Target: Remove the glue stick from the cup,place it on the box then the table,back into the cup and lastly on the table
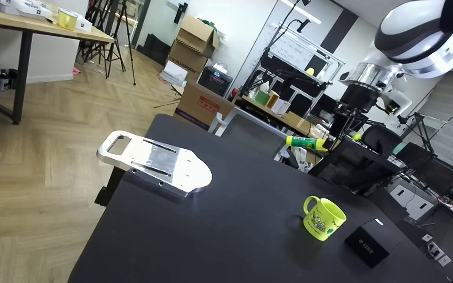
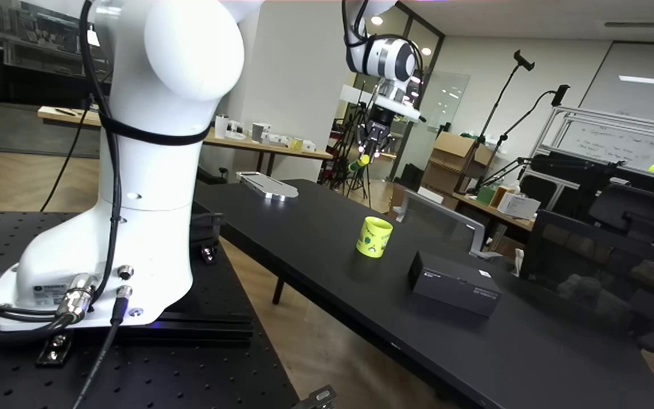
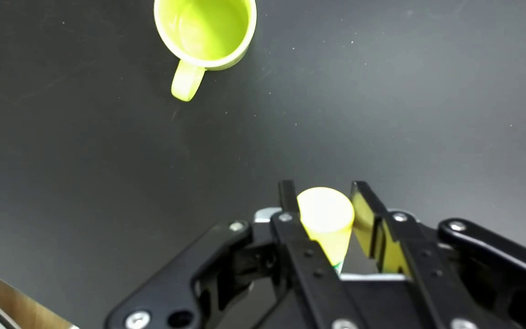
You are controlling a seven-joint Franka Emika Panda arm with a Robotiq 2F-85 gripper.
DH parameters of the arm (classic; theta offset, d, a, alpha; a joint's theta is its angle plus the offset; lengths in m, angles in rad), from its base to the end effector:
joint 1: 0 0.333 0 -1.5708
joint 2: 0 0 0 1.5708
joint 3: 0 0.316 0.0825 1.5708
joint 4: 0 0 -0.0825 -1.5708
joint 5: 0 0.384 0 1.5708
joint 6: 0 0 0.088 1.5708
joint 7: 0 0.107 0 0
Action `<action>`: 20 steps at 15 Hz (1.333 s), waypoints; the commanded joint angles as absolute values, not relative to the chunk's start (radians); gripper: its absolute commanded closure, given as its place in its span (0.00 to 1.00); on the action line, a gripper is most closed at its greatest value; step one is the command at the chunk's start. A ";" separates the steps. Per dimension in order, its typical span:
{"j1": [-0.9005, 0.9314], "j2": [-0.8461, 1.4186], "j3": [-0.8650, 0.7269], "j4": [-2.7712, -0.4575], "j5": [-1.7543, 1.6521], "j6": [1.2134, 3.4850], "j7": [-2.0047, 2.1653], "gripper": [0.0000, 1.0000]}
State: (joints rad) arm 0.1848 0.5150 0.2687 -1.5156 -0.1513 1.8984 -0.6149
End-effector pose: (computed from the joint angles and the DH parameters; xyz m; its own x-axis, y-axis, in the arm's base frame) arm 0.6282 0.2641 0.3628 0.4495 0.8882 -0.0950 0.8880 -0.4558 -0.0602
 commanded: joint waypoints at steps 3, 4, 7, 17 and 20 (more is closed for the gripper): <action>0.195 0.516 0.257 -1.511 -0.145 1.896 -0.619 0.92; 0.194 0.536 0.257 -1.501 -0.149 1.921 -0.632 0.92; 0.195 0.611 0.246 -1.478 -0.162 2.015 -0.649 0.92; 0.160 0.879 0.228 -1.383 -0.142 2.179 -0.695 0.92; 0.156 0.932 0.225 -1.342 -0.145 2.165 -0.698 0.92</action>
